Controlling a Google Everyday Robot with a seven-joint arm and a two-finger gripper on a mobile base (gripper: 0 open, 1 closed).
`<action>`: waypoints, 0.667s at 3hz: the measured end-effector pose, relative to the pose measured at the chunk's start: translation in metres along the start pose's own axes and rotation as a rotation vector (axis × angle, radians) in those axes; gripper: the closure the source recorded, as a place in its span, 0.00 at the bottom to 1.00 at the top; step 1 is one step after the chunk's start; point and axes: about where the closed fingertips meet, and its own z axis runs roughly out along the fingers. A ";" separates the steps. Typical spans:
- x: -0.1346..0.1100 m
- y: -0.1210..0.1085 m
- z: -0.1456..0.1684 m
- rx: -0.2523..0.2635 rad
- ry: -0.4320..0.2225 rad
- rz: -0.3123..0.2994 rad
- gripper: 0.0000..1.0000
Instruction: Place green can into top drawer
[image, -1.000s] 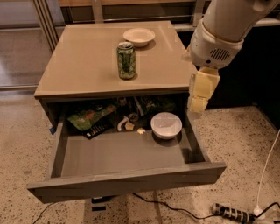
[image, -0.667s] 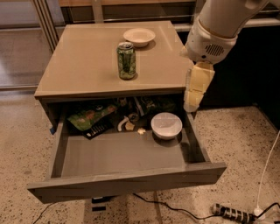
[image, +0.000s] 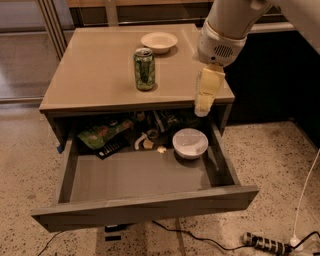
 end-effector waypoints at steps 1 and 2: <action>-0.014 -0.007 0.013 -0.016 -0.005 -0.024 0.00; -0.041 -0.013 0.036 -0.041 -0.010 -0.085 0.00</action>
Offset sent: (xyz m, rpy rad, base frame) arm 0.0208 0.0489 -0.0252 -0.0068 0.0426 0.1022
